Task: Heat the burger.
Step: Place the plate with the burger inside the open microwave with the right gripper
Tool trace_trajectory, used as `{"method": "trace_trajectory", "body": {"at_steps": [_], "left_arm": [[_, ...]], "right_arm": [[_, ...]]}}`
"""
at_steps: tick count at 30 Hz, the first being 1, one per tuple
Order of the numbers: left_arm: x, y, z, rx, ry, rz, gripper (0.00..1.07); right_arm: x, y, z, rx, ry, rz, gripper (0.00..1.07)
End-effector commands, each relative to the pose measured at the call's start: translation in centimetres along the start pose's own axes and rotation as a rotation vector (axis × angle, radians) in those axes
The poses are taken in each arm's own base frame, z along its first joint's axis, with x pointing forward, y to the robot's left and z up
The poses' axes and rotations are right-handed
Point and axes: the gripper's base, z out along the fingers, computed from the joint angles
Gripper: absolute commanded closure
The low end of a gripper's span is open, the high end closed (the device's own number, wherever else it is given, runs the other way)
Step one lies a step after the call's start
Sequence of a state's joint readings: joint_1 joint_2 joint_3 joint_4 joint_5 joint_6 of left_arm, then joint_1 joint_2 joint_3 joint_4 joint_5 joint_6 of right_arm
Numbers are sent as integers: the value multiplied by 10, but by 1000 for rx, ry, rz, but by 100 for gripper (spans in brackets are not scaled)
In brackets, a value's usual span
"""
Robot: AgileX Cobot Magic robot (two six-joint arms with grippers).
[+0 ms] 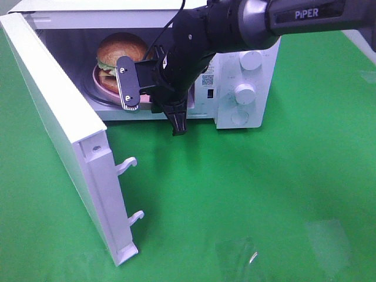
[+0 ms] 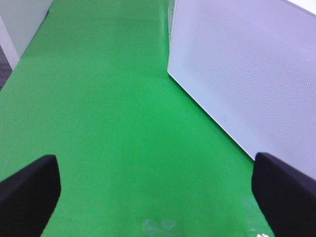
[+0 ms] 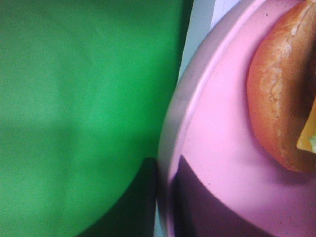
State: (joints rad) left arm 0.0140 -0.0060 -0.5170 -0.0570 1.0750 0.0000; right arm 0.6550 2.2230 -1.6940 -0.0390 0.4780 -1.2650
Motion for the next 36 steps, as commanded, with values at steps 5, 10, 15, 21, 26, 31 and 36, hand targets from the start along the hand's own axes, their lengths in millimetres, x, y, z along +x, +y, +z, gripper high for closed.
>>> {"method": "trace_trajectory", "body": {"at_steps": [5, 10, 15, 21, 26, 31, 36], "left_arm": [[1, -1, -2, 7, -22, -3, 6], [1, -1, -2, 7, -22, -3, 6], [1, -1, -2, 7, -22, -3, 6], [1, -1, -2, 7, -22, -3, 6], [1, -1, -2, 7, -22, -3, 6], [1, -1, -2, 7, -22, -3, 6], [1, -1, -2, 7, -22, -3, 6]], "right_arm": [[-5, -23, 0, 81, -10, 49, 106], [-4, -26, 5, 69, 9, 58, 105], [-4, -33, 11, 59, 35, 88, 105], [-6, -39, 16, 69, 33, 120, 104], [-5, -39, 19, 67, 34, 129, 104], [-5, -36, 27, 57, 38, 148, 102], [-7, -36, 29, 55, 16, 135, 100]]}}
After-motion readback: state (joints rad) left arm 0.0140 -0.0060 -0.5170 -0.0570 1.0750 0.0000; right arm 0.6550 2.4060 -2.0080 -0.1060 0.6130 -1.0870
